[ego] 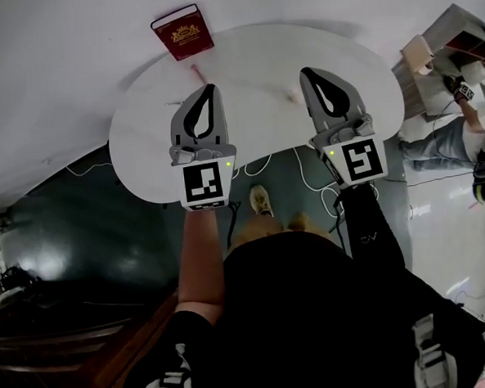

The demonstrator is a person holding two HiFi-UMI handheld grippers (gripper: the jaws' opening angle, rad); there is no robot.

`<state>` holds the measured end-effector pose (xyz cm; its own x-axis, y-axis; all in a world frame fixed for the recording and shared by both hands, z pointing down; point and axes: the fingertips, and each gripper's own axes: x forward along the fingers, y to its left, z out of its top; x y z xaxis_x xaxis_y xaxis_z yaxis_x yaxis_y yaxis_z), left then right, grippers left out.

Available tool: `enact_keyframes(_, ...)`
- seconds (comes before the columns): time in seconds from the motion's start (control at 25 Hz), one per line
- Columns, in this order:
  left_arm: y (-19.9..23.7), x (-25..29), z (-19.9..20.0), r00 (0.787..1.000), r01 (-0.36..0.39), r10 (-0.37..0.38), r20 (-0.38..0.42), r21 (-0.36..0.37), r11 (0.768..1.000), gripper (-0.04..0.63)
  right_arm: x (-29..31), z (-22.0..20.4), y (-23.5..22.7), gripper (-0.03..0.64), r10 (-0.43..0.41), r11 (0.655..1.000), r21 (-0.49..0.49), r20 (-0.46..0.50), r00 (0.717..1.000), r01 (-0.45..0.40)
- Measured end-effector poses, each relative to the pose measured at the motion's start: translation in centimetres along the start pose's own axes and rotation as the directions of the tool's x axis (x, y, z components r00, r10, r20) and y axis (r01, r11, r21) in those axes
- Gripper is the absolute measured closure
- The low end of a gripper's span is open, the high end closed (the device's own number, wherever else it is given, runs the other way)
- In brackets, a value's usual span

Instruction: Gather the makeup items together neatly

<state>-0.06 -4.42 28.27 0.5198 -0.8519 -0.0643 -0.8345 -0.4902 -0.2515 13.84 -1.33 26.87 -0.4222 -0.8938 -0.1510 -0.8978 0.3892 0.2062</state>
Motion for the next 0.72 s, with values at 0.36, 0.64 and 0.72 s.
enact_keyframes(0.36, 3.8, 5.5, -1.6, 0.998, 0.057, -0.057, -0.003, -0.015, 0.998, 0.588, 7.2, -1.3, -1.6, 0.612, -0.052, 0.999, 0.007, -0.032, 0.998, 0.053)
enact_keyframes(0.64, 5.4, 7.5, -2.4, 0.998, 0.060, -0.059, -0.011, 0.021, 0.998, 0.588, 9.8, -1.3, -1.8, 0.612, -0.047, 0.999, 0.025, 0.011, 0.999, 0.047)
enact_keyframes(0.72, 5.4, 7.9, -2.7, 0.998, 0.059, -0.059, -0.010, 0.006, 0.998, 0.588, 10.0, -1.8, -2.2, 0.612, -0.044, 0.999, 0.021, 0.002, 0.999, 0.044)
